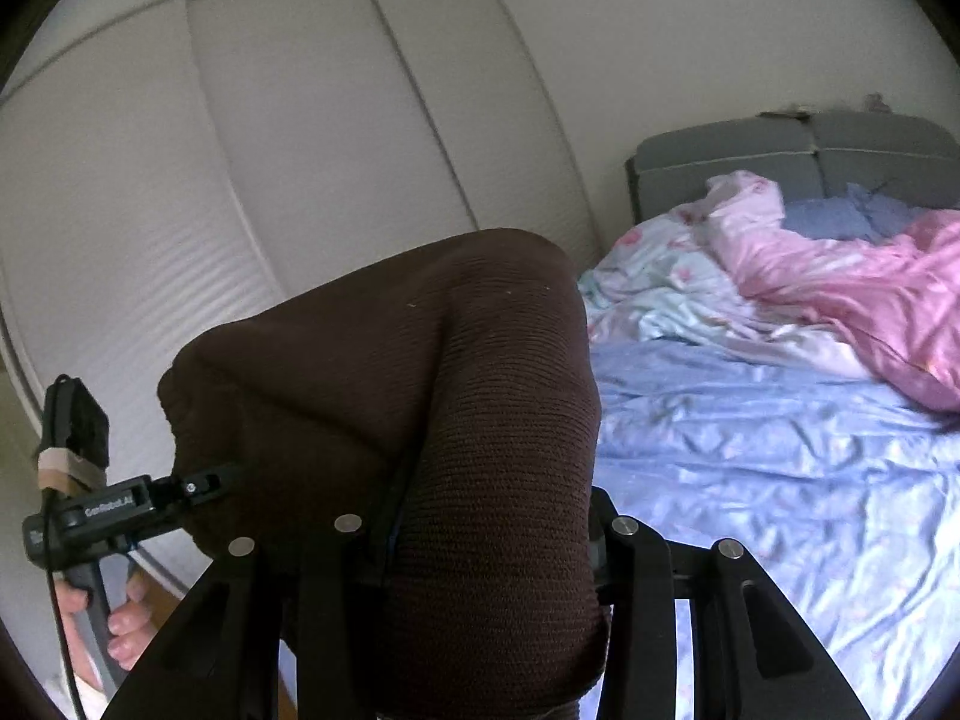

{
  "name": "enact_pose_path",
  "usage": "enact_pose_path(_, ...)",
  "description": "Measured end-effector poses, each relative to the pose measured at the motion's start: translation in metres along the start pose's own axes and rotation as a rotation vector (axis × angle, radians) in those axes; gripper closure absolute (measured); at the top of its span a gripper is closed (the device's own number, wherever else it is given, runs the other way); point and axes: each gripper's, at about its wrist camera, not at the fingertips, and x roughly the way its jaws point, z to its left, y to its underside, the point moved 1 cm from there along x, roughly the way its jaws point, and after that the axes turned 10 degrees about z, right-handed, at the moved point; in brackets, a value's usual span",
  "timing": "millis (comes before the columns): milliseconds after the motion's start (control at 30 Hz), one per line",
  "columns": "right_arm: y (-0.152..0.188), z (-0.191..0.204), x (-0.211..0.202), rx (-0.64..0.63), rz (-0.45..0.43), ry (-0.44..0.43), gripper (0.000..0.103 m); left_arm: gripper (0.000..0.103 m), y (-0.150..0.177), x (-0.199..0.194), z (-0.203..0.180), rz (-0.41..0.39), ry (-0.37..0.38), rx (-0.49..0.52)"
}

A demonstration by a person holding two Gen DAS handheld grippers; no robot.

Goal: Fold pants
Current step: 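Carry the bundle to the clothes stack and lower it on top with both grippers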

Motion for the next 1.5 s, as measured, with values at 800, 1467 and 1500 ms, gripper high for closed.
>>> enact_pose_path(800, 0.010, -0.002, 0.143, 0.012, 0.141, 0.124, 0.039, 0.018, -0.027, 0.057, 0.084, 0.041, -0.170, -0.106)
enact_pose_path(1467, -0.009, 0.034, 0.082, -0.091, 0.050, 0.131, 0.019, 0.004, -0.010, -0.037, 0.032, -0.097, -0.244, -0.081)
enact_pose_path(1500, -0.008, 0.037, 0.075, -0.104, 0.048, 0.141, 0.019, 0.003, -0.003, -0.043, 0.025, -0.103, -0.250, -0.060)
